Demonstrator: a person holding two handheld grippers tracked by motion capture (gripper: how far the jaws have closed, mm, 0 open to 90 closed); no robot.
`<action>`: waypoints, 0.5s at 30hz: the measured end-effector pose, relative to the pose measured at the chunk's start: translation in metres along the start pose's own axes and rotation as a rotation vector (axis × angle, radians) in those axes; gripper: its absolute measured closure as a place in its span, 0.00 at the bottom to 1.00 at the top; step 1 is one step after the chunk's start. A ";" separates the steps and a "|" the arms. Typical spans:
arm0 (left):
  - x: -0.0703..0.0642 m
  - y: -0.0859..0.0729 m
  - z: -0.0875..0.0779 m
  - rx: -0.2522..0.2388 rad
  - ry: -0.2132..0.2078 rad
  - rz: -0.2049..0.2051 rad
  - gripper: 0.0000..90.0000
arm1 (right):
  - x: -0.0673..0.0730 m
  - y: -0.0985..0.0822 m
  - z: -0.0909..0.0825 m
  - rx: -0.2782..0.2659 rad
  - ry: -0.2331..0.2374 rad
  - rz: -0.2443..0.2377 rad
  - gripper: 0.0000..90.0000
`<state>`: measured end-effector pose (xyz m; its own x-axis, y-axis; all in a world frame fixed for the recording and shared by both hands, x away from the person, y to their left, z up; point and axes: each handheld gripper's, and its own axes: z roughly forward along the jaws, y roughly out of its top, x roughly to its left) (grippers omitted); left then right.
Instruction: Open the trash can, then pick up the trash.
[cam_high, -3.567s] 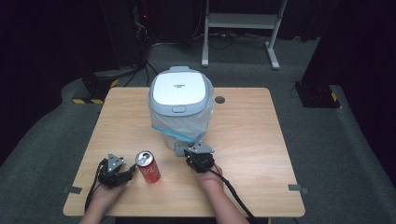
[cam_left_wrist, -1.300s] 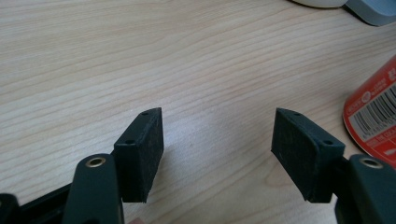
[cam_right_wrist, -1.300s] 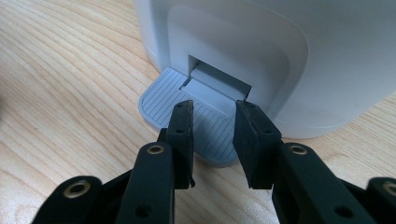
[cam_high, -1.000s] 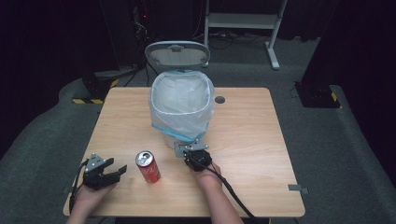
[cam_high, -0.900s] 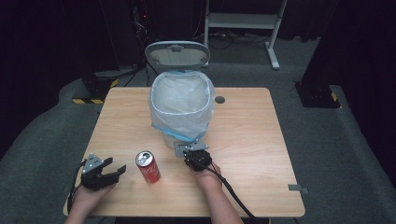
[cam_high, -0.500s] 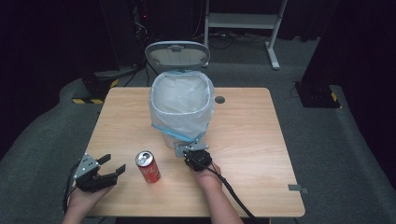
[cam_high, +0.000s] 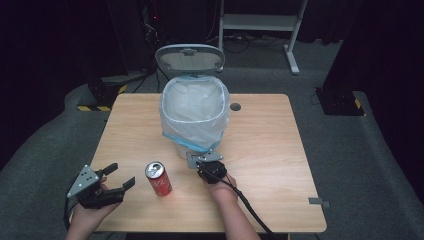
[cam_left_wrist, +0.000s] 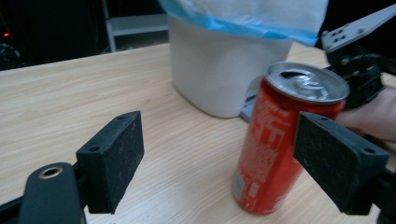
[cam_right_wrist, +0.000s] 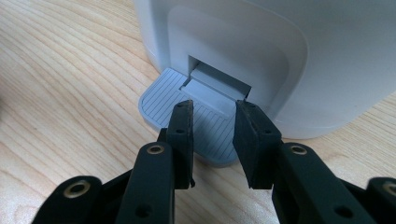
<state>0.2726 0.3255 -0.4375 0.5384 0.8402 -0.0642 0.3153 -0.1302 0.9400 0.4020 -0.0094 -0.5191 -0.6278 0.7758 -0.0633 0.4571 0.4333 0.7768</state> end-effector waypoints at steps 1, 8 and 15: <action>-0.001 0.001 0.000 -0.007 -0.007 0.003 0.17 | 0.000 0.000 0.000 0.000 0.002 0.001 0.75; -0.008 0.003 0.009 -0.015 -0.041 0.021 0.17 | 0.000 0.000 0.000 -0.001 -0.003 0.000 0.76; -0.020 0.004 0.014 -0.037 -0.064 0.037 0.17 | 0.000 0.000 0.000 0.000 -0.002 -0.001 0.76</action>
<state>0.2737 0.3005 -0.4374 0.5987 0.7994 -0.0494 0.2658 -0.1402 0.9538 0.4018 -0.0093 -0.5192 -0.6272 0.7761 -0.0653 0.4562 0.4340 0.7769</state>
